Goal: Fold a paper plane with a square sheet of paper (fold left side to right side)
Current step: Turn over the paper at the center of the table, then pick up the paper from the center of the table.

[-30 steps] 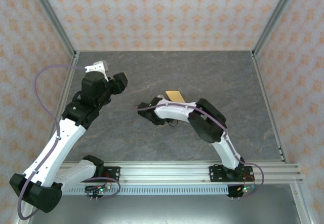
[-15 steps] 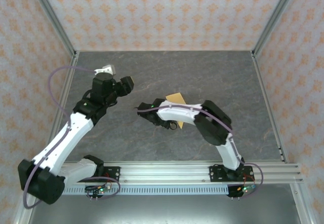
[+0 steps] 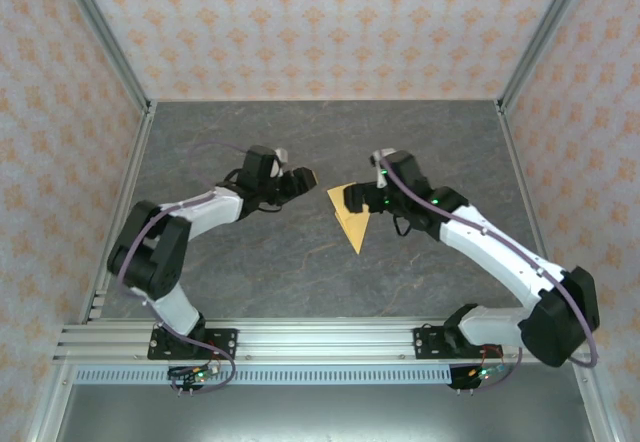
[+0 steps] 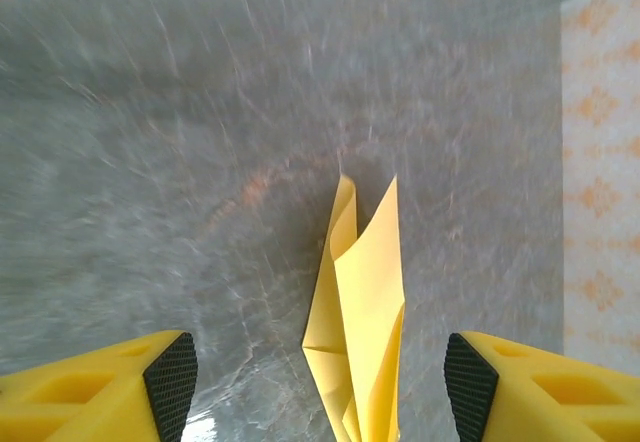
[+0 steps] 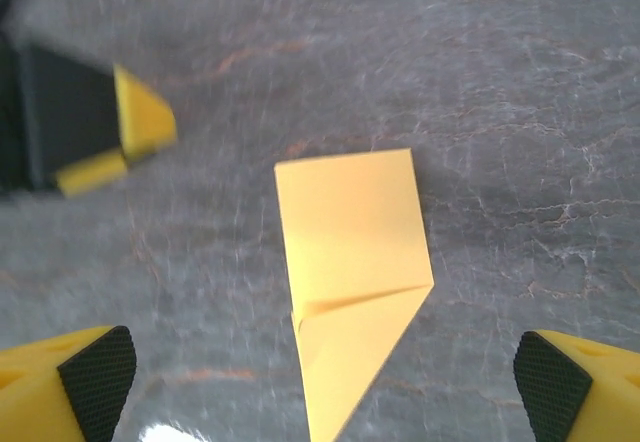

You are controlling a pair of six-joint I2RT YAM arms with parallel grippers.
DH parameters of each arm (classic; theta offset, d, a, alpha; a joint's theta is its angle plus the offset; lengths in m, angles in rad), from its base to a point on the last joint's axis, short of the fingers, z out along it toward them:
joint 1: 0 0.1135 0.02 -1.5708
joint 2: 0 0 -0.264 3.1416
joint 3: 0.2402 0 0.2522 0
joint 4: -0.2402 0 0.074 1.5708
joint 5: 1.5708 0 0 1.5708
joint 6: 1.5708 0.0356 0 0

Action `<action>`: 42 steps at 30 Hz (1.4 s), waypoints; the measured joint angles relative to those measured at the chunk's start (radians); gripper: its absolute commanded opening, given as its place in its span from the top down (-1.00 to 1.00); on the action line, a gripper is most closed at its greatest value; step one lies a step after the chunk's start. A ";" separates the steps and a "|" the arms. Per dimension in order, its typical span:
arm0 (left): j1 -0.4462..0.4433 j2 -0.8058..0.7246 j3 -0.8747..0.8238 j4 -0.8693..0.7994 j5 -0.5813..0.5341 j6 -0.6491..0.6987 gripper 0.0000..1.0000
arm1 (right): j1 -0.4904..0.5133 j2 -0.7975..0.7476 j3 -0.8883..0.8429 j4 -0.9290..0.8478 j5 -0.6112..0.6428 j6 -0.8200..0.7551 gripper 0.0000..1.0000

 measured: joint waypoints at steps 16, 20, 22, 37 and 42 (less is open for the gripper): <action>-0.051 0.266 0.144 0.156 0.138 -0.082 -0.20 | -0.327 0.016 -0.283 0.451 -0.486 0.304 -1.00; -0.068 0.316 0.179 0.155 0.154 -0.082 -0.04 | -0.327 0.016 -0.283 0.468 -0.513 0.303 -1.00; -0.072 0.325 0.186 0.153 0.155 -0.081 0.17 | -0.327 0.017 -0.283 0.467 -0.520 0.303 -1.00; -0.014 0.204 0.104 0.106 0.192 0.076 1.00 | -0.327 0.176 -0.235 0.467 -0.630 0.277 -0.90; 0.053 0.100 0.035 0.130 0.286 0.124 1.00 | -0.327 0.302 -0.182 0.544 -0.777 0.267 -0.67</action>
